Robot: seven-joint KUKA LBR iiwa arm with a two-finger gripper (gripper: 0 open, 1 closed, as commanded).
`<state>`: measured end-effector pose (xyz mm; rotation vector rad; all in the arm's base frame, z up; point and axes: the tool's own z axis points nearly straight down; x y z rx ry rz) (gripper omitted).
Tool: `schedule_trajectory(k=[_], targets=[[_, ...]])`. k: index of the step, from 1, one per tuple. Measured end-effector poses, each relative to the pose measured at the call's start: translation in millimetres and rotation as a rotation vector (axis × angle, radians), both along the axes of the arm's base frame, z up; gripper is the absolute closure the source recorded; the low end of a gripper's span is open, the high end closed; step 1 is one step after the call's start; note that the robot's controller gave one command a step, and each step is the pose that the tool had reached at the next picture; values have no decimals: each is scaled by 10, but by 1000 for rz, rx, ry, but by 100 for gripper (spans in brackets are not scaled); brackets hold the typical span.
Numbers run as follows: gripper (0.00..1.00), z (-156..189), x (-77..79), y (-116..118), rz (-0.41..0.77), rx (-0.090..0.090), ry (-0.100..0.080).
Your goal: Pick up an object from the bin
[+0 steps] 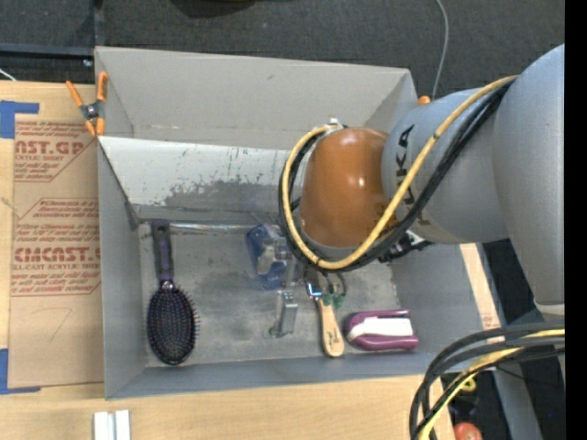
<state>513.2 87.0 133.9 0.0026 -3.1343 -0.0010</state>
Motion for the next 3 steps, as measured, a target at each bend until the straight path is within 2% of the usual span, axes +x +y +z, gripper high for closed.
schedule_trajectory(k=[1, 2, 3], targets=[[0, 43, 20, -6, -2, 1, -8], [0, -642, 728, -410, 212, 4, -8], [0, 112, 733, -215, 394, 3, -16]])
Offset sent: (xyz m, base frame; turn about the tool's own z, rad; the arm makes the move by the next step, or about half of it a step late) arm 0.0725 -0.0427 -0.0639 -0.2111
